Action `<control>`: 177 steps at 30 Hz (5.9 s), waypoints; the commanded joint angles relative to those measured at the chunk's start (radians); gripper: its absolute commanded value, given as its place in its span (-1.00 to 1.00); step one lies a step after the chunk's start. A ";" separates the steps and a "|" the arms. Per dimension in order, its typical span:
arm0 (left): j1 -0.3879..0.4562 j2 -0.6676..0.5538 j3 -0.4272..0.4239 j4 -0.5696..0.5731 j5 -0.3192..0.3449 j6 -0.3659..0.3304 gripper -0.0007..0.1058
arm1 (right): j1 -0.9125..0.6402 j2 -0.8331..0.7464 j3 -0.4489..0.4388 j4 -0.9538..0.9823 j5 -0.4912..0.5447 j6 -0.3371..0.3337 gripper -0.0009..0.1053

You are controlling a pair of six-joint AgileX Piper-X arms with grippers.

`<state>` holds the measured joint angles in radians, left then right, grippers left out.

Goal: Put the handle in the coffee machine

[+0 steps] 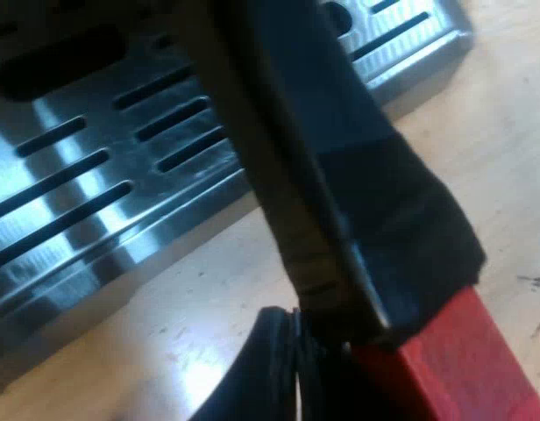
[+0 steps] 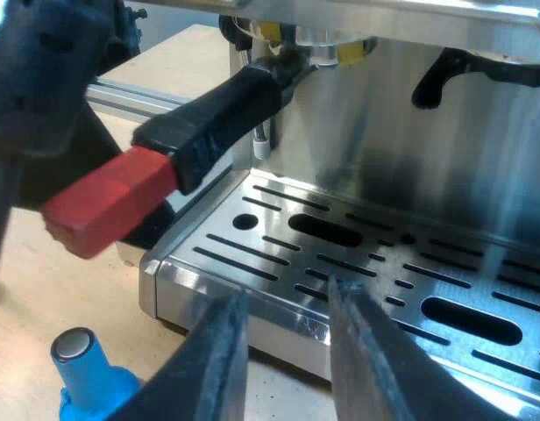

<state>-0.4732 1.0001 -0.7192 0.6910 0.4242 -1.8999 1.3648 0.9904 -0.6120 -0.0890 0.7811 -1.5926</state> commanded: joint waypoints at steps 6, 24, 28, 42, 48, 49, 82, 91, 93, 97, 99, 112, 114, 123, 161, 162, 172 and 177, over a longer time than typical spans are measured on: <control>-0.036 -0.011 -0.019 -0.253 0.180 -0.103 -0.98 | 0.002 -0.010 0.000 -0.003 0.008 0.002 -0.45; 0.122 -0.181 -0.019 0.091 0.124 0.219 -0.98 | -0.001 -0.010 -0.026 -0.001 -0.039 -0.004 -0.24; 0.149 -0.236 -0.019 0.145 0.124 0.242 -0.75 | -0.009 -0.010 -0.063 0.039 -0.074 -0.021 0.02; 0.485 -0.348 -0.237 0.144 0.119 0.261 0.35 | -0.334 -0.008 -0.472 0.569 -0.405 -0.002 0.03; 0.557 -0.348 -0.366 0.134 0.119 0.261 0.35 | -0.601 -0.026 -0.638 0.768 -0.536 -0.002 0.03; 0.565 -0.348 -0.383 0.134 0.119 0.261 0.35 | -0.654 -0.037 -0.649 0.784 -0.566 -0.002 0.03; 0.657 -0.749 -0.217 0.375 0.066 0.409 0.35 | -1.466 -0.714 -0.278 1.116 -0.871 -0.186 0.03; 0.657 -1.030 -0.069 0.511 0.066 0.409 0.35 | -1.466 -0.988 -0.217 1.163 -0.871 -0.217 0.03; 0.657 -1.074 -0.056 0.546 0.066 0.414 0.35 | -1.466 -1.030 -0.202 1.179 -0.871 -0.230 0.03; 0.657 -1.140 -0.052 0.623 0.066 0.443 0.35 | -1.463 -1.040 -0.197 1.258 -0.882 -0.262 0.03; 0.657 -1.156 -0.051 0.671 0.066 0.465 0.35 | -1.463 -1.047 -0.183 1.240 -0.919 -0.286 0.03; 0.629 -1.151 0.088 0.393 -0.038 0.346 0.35 | -1.463 -1.043 -0.160 1.038 -0.922 -0.238 0.03; 0.619 -1.151 0.117 0.326 -0.065 0.314 0.35 | -1.463 -1.043 -0.139 1.004 -0.927 -0.209 0.03; 0.559 -1.147 0.203 0.298 -0.165 0.283 0.35 | -1.463 -1.043 0.011 0.984 -0.929 -0.161 0.03; 0.511 -1.151 0.214 0.308 -0.159 0.285 0.35 | -1.463 -1.042 0.132 1.029 -0.920 -0.161 0.03; 0.511 -1.153 0.214 0.308 -0.159 0.285 0.35 | -1.463 -1.042 0.132 1.029 -0.920 -0.161 0.03; 0.511 -1.152 0.214 0.308 -0.159 0.285 0.35 | -1.463 -1.042 0.132 1.029 -0.920 -0.161 0.03; 0.511 -1.152 0.214 0.308 -0.159 0.285 0.35 | -1.463 -1.042 0.132 1.029 -0.920 -0.161 0.03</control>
<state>0.0435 -0.0119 -0.5017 1.0031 0.2680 -1.6016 -0.0980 -0.0063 -0.4724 0.9454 -0.1389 -1.7491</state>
